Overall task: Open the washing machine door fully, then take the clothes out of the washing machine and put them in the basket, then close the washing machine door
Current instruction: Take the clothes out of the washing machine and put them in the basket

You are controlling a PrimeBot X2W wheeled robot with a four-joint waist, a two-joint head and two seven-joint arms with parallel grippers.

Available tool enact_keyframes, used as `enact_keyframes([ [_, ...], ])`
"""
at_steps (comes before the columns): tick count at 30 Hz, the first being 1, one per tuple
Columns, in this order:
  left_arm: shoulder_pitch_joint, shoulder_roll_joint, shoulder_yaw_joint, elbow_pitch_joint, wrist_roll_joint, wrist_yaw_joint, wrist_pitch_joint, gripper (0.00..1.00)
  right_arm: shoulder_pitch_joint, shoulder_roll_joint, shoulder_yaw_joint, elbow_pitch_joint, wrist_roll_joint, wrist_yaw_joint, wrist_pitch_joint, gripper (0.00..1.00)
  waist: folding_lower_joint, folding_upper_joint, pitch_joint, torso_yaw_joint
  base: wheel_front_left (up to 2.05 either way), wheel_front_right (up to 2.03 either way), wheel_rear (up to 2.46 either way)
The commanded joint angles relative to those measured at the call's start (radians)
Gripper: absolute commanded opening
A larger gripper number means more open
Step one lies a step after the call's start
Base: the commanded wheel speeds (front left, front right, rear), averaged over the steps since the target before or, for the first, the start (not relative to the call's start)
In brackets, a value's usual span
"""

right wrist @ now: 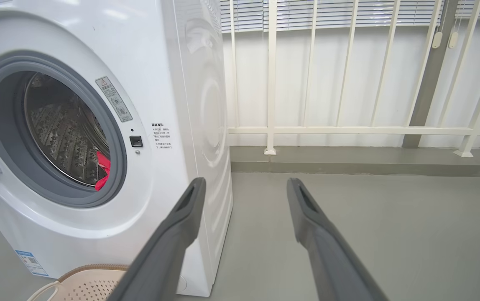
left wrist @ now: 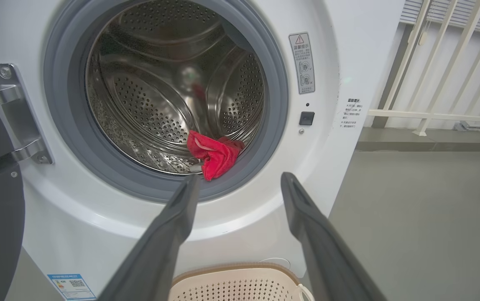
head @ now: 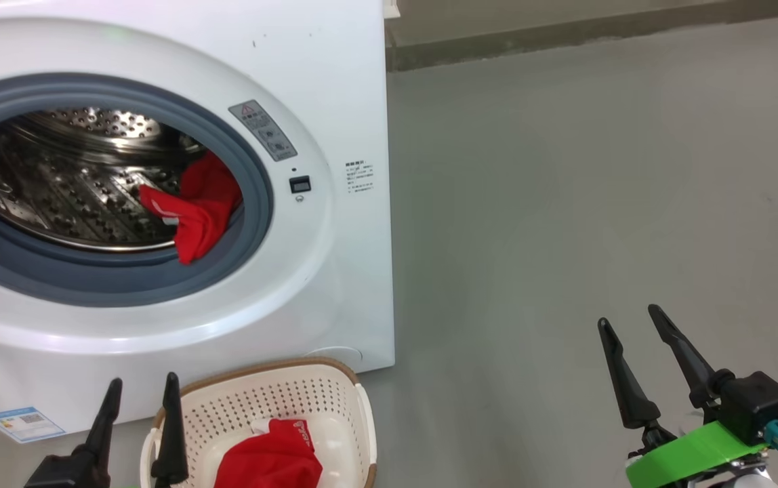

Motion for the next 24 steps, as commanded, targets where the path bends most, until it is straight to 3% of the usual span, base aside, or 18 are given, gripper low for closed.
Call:
enact_keyframes([
  [1,-0.005,0.008,0.026,-0.031,-0.008,0.008,-0.012,1.00,0.001,-0.014,0.011,-0.035,-0.005,0.003,-0.006,1.00,0.0000,0.0000,-0.016,0.005,0.00,0.00,0.00],
  [24,0.029,0.006,-0.014,-0.046,-0.019,0.020,-0.012,1.00,0.049,-0.025,0.018,-0.076,-0.016,0.003,-0.006,1.00,0.0000,0.0000,-0.025,0.022,0.00,0.00,0.00],
])
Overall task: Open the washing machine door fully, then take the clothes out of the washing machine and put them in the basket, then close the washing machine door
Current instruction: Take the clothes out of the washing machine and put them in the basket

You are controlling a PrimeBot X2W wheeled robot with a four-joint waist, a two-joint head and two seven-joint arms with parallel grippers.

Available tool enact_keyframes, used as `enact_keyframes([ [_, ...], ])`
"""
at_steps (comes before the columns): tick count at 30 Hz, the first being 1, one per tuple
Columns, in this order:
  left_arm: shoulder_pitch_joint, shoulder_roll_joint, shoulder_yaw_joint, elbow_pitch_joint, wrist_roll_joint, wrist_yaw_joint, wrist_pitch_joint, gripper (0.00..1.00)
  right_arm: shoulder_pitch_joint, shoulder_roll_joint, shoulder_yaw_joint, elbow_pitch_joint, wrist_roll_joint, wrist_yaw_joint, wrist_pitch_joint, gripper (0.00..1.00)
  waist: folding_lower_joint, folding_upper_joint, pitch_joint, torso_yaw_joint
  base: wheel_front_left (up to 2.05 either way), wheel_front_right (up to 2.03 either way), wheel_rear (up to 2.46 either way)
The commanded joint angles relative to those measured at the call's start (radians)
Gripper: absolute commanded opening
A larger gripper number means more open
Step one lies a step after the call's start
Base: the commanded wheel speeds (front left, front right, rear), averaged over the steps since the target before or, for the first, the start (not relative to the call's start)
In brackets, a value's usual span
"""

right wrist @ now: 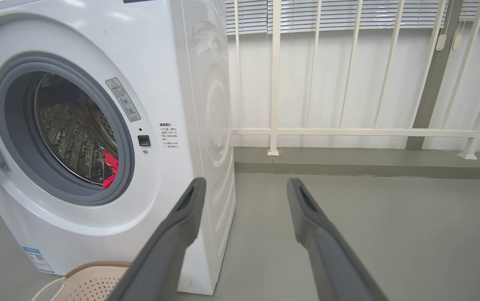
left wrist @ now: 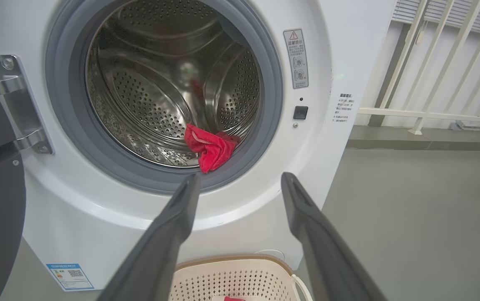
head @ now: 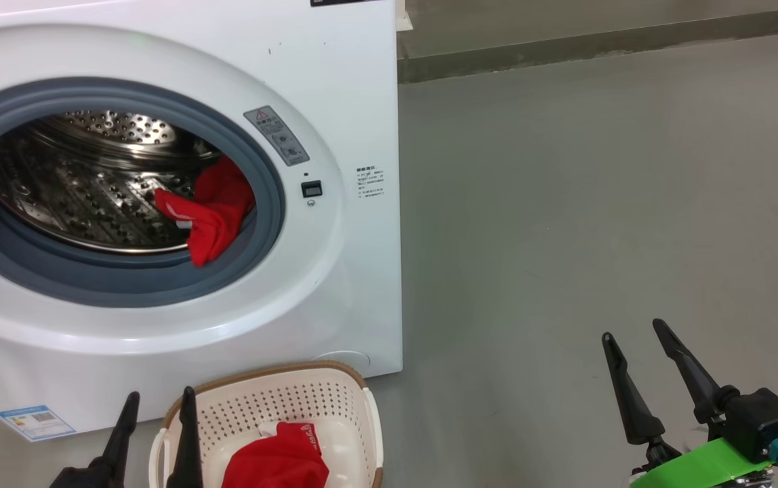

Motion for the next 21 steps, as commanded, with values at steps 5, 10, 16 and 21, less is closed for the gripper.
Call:
enact_keyframes([
  [5,-0.021,0.008,0.019,-0.028,-0.012,0.016,-0.012,1.00,-0.012,-0.019,0.042,-0.030,-0.019,0.003,-0.006,1.00,0.0000,0.0000,0.013,0.004,0.00,0.00,0.00],
  [10,-0.043,0.008,0.013,-0.021,-0.031,0.019,-0.012,1.00,-0.016,-0.022,0.054,-0.036,-0.015,0.003,-0.006,1.00,0.0000,0.0000,0.034,0.007,0.00,0.00,0.00],
  [16,-0.096,0.010,0.021,-0.003,-0.053,0.018,-0.012,1.00,-0.037,-0.029,0.068,-0.047,-0.013,0.003,-0.006,1.00,0.0000,0.0000,0.085,0.009,0.00,0.00,0.00],
  [21,-0.209,0.029,0.038,0.032,-0.073,0.015,-0.012,1.00,-0.073,-0.032,0.081,-0.058,-0.013,0.003,-0.006,1.00,0.0000,0.0000,0.163,0.015,0.00,0.00,0.00],
])
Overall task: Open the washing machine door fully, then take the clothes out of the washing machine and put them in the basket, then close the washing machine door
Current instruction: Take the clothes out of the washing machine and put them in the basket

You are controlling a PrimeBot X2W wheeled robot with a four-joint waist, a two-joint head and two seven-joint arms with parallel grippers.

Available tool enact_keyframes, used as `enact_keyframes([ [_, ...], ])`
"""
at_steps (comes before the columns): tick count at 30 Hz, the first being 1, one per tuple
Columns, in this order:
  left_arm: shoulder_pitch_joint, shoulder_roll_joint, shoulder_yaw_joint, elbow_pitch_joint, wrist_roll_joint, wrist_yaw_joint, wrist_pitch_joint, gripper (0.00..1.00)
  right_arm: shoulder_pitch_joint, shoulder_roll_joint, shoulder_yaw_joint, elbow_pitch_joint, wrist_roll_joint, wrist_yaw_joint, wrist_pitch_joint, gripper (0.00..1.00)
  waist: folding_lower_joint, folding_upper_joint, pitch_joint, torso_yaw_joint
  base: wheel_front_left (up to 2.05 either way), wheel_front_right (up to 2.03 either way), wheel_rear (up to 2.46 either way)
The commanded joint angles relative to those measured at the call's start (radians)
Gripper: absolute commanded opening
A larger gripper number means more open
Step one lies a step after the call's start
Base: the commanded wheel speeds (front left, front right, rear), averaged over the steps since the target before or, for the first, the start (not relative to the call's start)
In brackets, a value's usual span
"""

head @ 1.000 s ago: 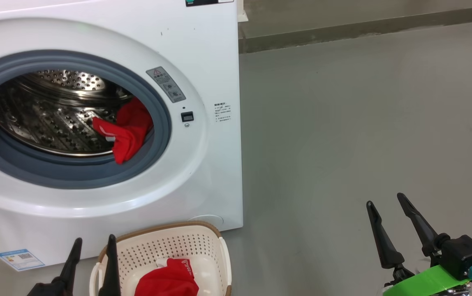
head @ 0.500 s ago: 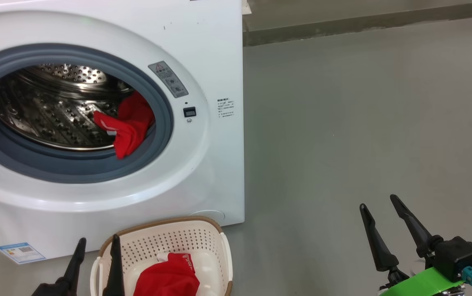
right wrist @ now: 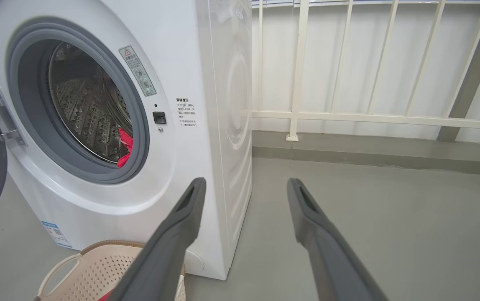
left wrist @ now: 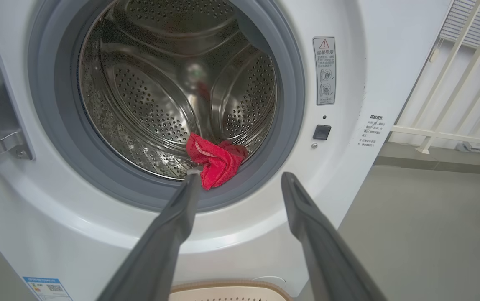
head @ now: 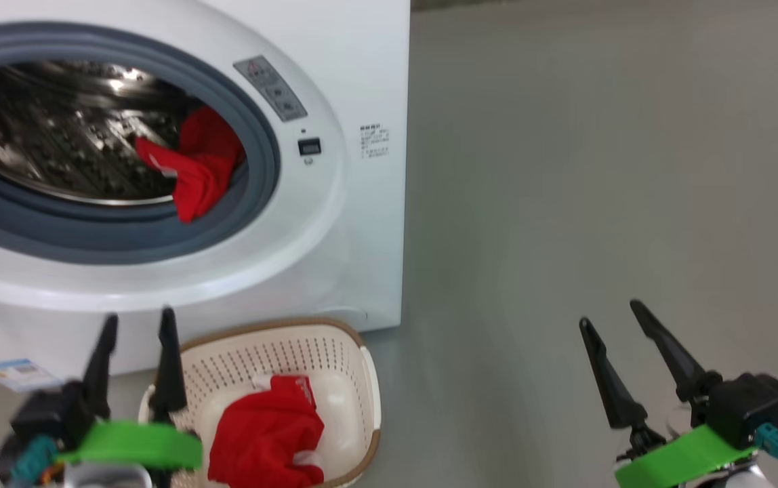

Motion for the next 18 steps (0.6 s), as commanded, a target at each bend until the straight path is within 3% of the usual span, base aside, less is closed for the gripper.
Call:
enact_keyframes([
  [1,-0.054,0.026,0.037,-0.014,-0.010,0.000,-0.012,1.00,-0.045,-0.016,0.025,-0.030,-0.006,0.003,-0.006,1.00,0.0000,0.0000,0.061,0.006,0.00,0.00,0.00],
  [13,-0.400,0.075,0.070,0.122,-0.043,0.008,-0.012,1.00,-0.158,-0.018,0.039,-0.056,0.031,0.003,-0.006,1.00,0.0000,0.0000,0.269,-0.014,0.00,0.00,0.00],
  [18,-0.537,0.126,0.078,0.192,-0.045,0.003,-0.009,1.00,-0.192,-0.022,0.051,-0.053,0.036,0.003,-0.006,1.00,0.0000,0.0000,0.347,-0.033,0.00,0.00,0.00],
])
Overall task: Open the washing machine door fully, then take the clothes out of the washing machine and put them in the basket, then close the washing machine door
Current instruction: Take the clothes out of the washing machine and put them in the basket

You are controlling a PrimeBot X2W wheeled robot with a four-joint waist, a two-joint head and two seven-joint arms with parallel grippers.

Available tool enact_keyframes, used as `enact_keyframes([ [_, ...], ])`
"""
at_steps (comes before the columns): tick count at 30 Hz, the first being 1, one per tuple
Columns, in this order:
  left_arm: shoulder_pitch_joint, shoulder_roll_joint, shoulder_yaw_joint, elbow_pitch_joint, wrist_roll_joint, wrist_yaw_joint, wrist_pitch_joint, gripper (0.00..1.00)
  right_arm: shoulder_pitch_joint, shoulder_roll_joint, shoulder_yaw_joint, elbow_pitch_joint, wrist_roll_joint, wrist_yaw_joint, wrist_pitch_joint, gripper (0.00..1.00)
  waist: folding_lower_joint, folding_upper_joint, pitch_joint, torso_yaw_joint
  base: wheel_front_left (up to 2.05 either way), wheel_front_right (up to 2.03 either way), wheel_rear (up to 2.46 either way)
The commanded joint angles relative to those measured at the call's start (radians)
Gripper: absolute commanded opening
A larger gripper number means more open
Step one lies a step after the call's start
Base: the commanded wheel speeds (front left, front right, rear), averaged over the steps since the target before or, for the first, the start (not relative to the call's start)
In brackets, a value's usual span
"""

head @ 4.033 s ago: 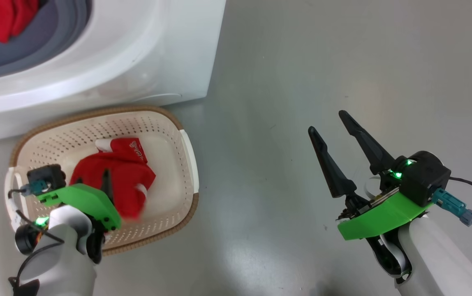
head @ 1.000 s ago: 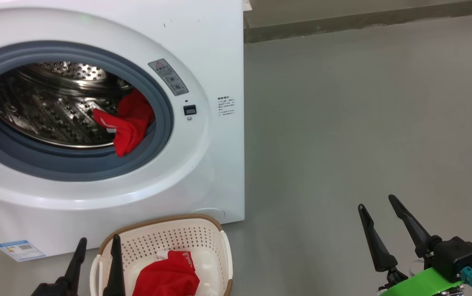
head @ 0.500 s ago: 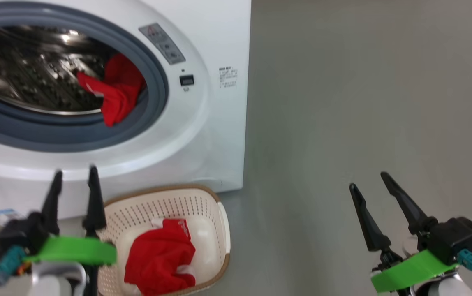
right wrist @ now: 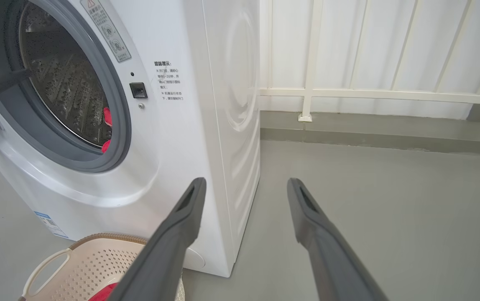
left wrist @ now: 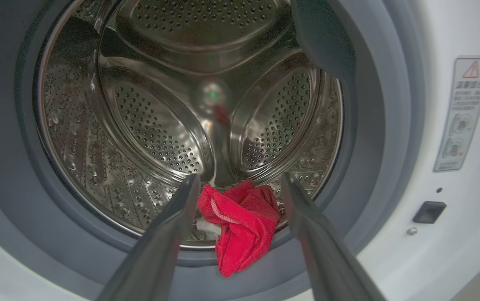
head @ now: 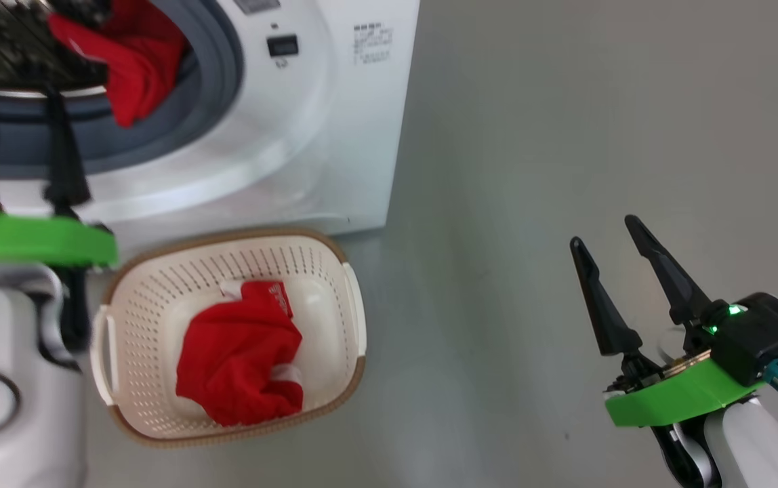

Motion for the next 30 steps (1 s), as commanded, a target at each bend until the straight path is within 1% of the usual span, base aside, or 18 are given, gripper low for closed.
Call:
enact_keyframes([
  [1,-0.042,0.051,0.031,-0.009,0.001,0.000,-0.005,1.00,-0.020,-0.014,0.026,-0.021,0.008,0.003,-0.006,1.00,0.0000,0.0000,0.087,-0.024,0.00,0.00,0.00],
  [5,-0.144,0.085,0.024,0.045,0.006,-0.009,-0.004,1.00,-0.040,-0.018,0.029,-0.012,0.014,0.003,-0.006,1.00,0.0000,0.0000,0.141,-0.028,0.00,0.00,0.00],
  [10,-0.270,0.105,0.020,0.131,-0.016,-0.028,0.023,1.00,-0.063,-0.035,0.052,-0.007,0.002,0.003,-0.006,1.00,0.0000,0.0000,0.196,-0.024,0.00,0.00,0.00],
  [16,-0.411,0.115,0.019,0.273,-0.078,-0.058,0.133,1.00,-0.097,-0.060,0.099,0.007,-0.017,0.003,-0.006,1.00,0.0000,0.0000,0.219,-0.028,0.00,0.00,0.00],
  [20,-0.461,0.128,0.014,0.330,-0.083,-0.057,0.176,1.00,-0.111,-0.067,0.114,0.009,-0.014,0.003,-0.006,1.00,0.0000,0.0000,0.221,-0.036,0.00,0.00,0.00],
  [25,-0.534,0.128,0.022,0.403,-0.125,-0.066,0.251,1.00,-0.122,-0.074,0.138,0.008,-0.001,0.003,-0.006,1.00,0.0000,0.0000,0.228,-0.048,0.00,0.00,0.00],
  [30,-0.576,0.132,-0.007,0.472,-0.116,-0.058,0.331,1.00,-0.128,-0.077,0.153,0.003,0.017,0.003,-0.006,1.00,0.0000,0.0000,0.242,-0.060,0.00,0.00,0.00],
])
